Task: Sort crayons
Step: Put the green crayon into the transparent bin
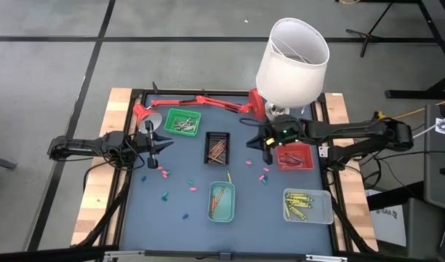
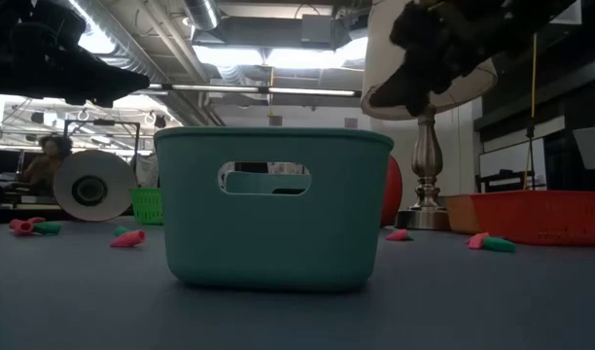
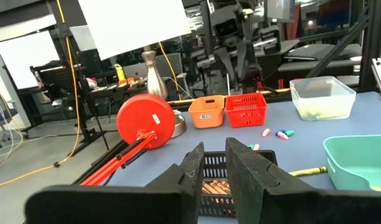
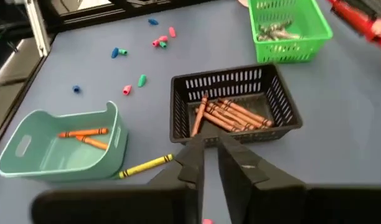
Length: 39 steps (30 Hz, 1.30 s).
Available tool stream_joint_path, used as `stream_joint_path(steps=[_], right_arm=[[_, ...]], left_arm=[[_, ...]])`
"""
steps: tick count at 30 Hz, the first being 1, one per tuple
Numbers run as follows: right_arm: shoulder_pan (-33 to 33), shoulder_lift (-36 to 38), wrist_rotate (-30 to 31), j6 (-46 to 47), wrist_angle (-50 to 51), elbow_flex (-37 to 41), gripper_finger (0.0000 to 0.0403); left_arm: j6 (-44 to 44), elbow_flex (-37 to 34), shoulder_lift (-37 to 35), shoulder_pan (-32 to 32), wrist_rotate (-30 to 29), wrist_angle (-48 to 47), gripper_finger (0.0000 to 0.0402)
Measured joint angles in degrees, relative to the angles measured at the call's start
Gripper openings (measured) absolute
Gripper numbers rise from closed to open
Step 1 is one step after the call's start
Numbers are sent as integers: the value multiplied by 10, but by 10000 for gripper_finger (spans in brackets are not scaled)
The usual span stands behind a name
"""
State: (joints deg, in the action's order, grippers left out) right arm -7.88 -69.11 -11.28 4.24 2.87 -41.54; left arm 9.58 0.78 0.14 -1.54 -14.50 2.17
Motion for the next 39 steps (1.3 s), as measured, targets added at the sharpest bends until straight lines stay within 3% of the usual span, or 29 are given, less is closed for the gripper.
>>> stream_joint_path(steps=[7,12,17,28,39], right_arm=[[3,-69,1,124,-4,-16,112],[30,-116,1,167,-30,-18,140],[74,-160,25,177,-84,-18,142],[144,-234,203,374,-125,-18,142],[191,-301,238,423,-198,-18,142]], left_arm=[[0,0,0,0,0,0,53],[0,0,0,0,0,0,53],[0,0,0,0,0,0,53],[0,0,0,0,0,0,53],[0,0,0,0,0,0,53]])
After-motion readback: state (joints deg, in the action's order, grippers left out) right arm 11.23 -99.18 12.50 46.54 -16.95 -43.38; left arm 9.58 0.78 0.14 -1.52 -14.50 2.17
